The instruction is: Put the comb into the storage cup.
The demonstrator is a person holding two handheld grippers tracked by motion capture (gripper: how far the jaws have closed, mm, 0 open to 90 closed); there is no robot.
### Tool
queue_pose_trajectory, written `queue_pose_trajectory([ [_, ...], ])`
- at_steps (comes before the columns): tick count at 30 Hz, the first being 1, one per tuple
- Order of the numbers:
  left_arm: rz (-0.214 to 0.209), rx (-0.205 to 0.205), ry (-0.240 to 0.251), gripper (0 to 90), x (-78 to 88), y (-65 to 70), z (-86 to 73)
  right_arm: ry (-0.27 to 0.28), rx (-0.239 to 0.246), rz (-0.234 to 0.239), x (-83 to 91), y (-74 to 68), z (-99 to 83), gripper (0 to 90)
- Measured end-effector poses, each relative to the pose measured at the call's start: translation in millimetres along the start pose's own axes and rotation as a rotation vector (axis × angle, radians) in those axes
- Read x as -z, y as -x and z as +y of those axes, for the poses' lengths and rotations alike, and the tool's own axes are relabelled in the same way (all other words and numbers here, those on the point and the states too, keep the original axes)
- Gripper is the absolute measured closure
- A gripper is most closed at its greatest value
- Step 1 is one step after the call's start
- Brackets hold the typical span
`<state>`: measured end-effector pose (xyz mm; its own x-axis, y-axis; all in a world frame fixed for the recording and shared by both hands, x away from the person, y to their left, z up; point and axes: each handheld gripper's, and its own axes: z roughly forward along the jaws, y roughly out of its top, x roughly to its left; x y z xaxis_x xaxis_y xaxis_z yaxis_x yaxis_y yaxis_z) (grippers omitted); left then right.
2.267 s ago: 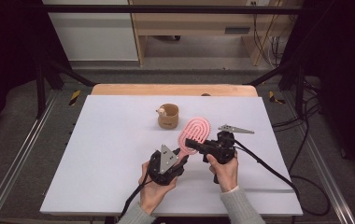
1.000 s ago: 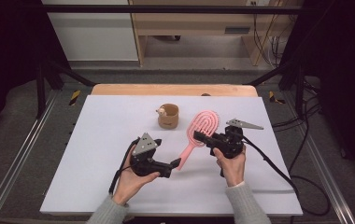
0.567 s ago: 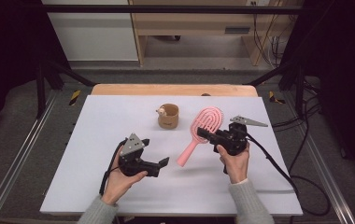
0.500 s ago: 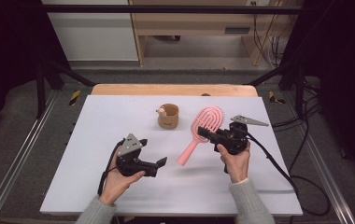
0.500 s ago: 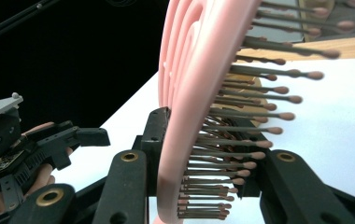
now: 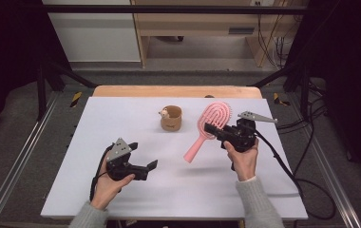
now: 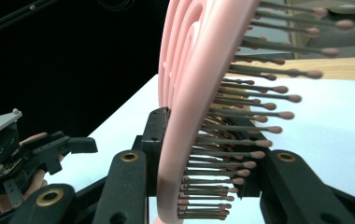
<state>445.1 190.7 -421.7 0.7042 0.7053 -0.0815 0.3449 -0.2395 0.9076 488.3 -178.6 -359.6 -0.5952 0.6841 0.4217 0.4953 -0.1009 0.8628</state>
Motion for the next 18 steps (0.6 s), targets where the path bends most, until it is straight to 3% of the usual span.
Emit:
queue_pose_trajectory([
  [18,0.071,0.021,0.012,0.5,27.6,-30.3,-23.3,0.005,0.047,-0.044,-2.9,-2.1,18.4,64.2],
])
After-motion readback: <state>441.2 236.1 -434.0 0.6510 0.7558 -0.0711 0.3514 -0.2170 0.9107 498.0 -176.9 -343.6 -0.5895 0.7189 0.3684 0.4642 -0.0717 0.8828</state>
